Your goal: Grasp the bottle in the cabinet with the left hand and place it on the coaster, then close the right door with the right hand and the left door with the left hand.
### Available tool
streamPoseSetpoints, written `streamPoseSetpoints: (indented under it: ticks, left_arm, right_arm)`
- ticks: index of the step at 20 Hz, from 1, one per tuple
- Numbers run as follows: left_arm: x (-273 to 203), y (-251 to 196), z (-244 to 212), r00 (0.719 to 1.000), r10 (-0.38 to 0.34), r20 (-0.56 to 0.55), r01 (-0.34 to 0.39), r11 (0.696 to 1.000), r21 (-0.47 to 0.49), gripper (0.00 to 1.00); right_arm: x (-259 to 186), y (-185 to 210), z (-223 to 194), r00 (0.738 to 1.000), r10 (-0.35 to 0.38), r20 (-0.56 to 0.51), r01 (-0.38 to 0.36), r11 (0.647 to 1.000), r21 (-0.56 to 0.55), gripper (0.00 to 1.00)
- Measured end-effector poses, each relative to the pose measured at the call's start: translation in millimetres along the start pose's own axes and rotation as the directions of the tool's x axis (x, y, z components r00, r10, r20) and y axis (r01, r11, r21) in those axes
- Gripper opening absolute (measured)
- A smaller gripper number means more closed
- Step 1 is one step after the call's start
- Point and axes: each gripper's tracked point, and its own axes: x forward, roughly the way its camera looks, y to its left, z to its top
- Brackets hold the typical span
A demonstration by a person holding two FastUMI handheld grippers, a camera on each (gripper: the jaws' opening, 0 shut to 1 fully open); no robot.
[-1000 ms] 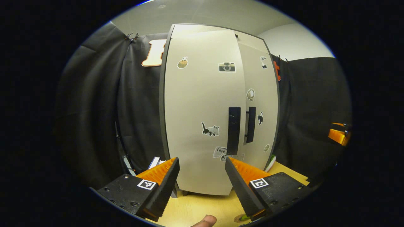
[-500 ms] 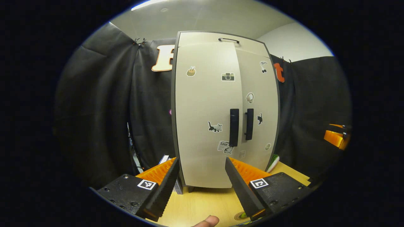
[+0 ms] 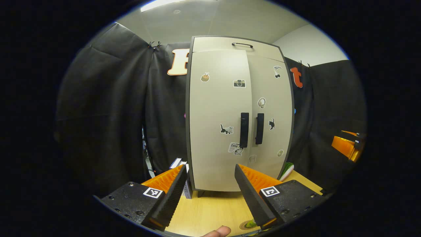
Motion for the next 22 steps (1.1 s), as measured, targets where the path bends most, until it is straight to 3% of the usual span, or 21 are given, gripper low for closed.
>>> streamPoseSetpoints:
  ticks: [10,16,22]
  left_arm:
    - [4,-21,5,0.999,0.007,0.031,-0.008,0.999,0.032,0.92]
    - [17,-23,23,0.998,0.036,0.050,-0.035,0.999,-0.023,0.93]
    - [30,-36,34,0.997,-0.013,0.075,0.012,1.000,0.009,0.91]
  right_arm:
    - [8,27,-5,0.998,0.052,0.029,-0.050,0.997,-0.052,0.98]
    - [20,22,9,0.998,0.028,0.054,-0.027,1.000,-0.012,0.98]
    - [33,11,16,0.998,-0.006,0.067,0.008,0.999,-0.032,0.97]
